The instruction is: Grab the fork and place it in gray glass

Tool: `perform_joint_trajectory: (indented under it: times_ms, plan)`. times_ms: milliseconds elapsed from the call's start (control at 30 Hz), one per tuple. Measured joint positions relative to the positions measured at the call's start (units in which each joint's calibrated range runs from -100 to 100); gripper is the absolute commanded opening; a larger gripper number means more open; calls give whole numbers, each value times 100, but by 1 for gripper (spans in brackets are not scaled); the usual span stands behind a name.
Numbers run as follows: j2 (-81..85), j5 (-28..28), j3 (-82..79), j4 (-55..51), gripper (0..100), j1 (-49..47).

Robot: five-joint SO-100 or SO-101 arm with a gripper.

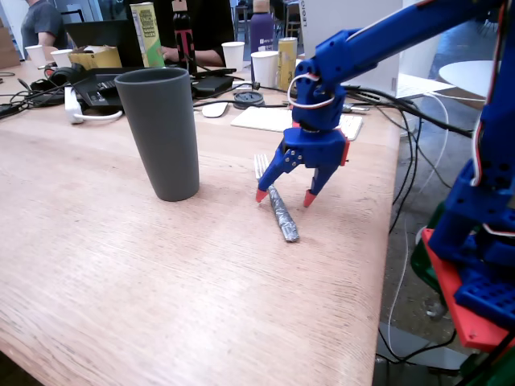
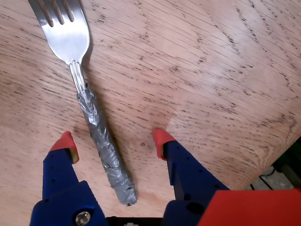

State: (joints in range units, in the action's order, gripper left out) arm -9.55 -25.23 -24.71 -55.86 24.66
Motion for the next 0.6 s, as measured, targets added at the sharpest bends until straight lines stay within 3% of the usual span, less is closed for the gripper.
perform_joint_trajectory:
  times_ms: [167, 300, 600]
  plan:
    - [-17, 0, 36, -8, 31, 0]
    - [-78, 0, 90, -157, 0, 0]
    - [-112, 24, 189, -199, 0, -28]
